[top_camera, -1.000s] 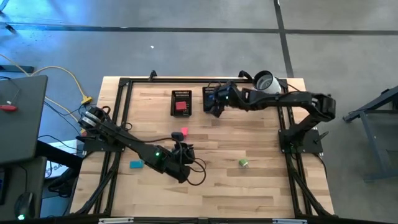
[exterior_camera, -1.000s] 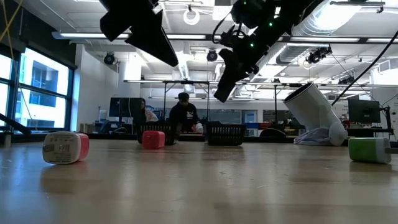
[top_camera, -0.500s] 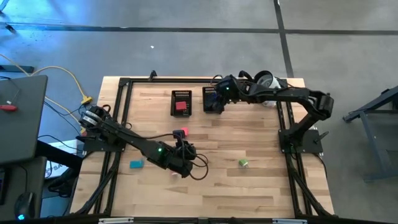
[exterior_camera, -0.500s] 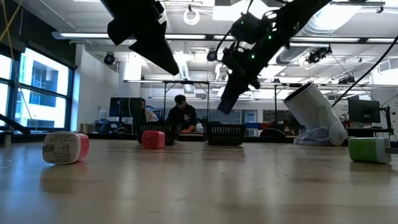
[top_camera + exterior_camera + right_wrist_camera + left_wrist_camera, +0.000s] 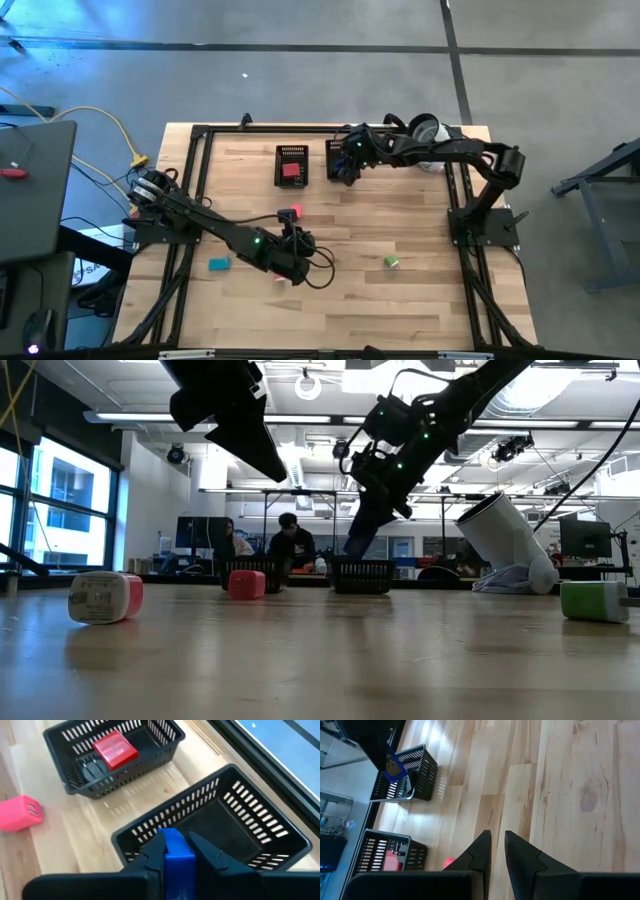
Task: Pick & Place Office items
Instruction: Put the blue digital clock into the right black bin, then put the green charger adapter into the left black bin
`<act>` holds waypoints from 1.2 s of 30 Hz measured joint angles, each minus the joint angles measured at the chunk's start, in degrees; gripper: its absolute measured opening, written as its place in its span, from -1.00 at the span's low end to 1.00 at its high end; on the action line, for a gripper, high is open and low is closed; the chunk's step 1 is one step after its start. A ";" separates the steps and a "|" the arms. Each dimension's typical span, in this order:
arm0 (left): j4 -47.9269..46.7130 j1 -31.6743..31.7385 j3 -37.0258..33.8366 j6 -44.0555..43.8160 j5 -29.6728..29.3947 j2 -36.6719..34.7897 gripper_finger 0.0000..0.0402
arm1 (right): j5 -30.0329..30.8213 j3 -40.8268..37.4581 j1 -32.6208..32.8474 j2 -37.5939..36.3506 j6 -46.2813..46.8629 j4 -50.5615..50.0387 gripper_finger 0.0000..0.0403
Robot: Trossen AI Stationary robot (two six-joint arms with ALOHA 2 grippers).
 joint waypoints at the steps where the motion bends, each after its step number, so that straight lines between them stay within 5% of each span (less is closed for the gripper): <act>1: 0.00 0.00 0.00 0.00 0.03 0.00 -0.77 | -0.01 0.00 0.01 0.00 0.12 0.03 -0.76; 23: -0.17 0.00 0.00 -0.85 1.89 0.00 -0.77 | -3.97 -0.06 -1.06 6.73 3.12 5.44 -0.75; 36: -0.22 0.00 0.00 -0.84 1.85 0.00 -0.77 | -9.40 -0.04 -1.01 6.67 3.95 7.72 -0.25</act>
